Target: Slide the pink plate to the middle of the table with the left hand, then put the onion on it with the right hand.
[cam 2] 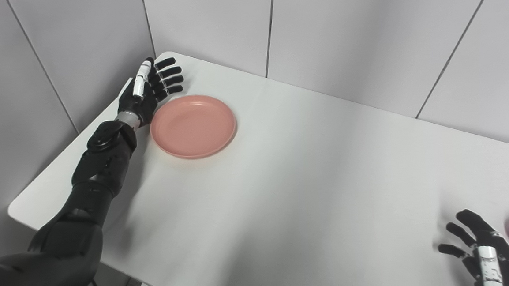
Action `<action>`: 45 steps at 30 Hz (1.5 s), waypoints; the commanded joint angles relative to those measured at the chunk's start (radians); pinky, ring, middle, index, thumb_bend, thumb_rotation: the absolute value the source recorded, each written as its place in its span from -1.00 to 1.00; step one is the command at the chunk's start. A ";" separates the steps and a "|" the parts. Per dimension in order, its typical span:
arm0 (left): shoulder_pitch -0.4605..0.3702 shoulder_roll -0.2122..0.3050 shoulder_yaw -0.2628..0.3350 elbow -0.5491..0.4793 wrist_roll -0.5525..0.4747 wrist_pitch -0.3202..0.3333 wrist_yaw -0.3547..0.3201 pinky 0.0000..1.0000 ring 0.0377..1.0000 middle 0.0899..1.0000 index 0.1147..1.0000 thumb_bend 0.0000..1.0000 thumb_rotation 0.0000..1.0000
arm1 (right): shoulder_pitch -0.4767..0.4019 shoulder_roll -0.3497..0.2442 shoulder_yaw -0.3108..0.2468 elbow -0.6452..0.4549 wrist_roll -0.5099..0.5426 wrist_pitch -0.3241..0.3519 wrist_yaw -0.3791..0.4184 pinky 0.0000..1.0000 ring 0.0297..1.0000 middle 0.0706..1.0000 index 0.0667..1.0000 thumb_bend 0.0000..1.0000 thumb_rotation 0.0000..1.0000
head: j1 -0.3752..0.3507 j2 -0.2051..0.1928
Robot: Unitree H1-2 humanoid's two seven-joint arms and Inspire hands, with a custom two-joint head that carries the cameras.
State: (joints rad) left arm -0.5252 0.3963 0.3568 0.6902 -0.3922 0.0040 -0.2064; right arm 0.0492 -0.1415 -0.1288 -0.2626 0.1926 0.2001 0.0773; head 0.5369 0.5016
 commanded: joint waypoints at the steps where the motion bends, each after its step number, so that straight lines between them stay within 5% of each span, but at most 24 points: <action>1: -0.033 0.015 -0.004 -0.033 -0.019 -0.009 -0.036 0.34 0.38 0.36 0.32 -0.45 1.00 | -0.018 -0.006 -0.004 -0.024 0.002 -0.015 0.000 0.09 0.48 0.55 0.43 0.70 0.44 | -0.003 0.002; 22: -0.029 0.011 -0.037 -0.036 -0.025 0.071 -0.124 0.25 0.30 0.29 0.27 -0.43 1.00 | -0.019 -0.008 0.001 -0.026 -0.004 -0.015 0.003 0.06 0.51 0.59 0.46 0.59 0.46 | -0.021 0.010; 45: -0.006 -0.006 -0.090 -0.118 -0.011 0.144 -0.139 0.35 0.42 0.42 0.39 -0.38 1.00 | -0.018 0.002 0.006 -0.028 -0.009 -0.015 -0.003 0.21 0.60 0.66 0.55 0.54 0.46 | -0.045 0.013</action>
State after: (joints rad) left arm -0.5067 0.3750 0.2713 0.6052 -0.4086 0.1568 -0.3325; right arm 0.0493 -0.1387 -0.1240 -0.2623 0.1848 0.2001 0.0750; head 0.4924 0.5139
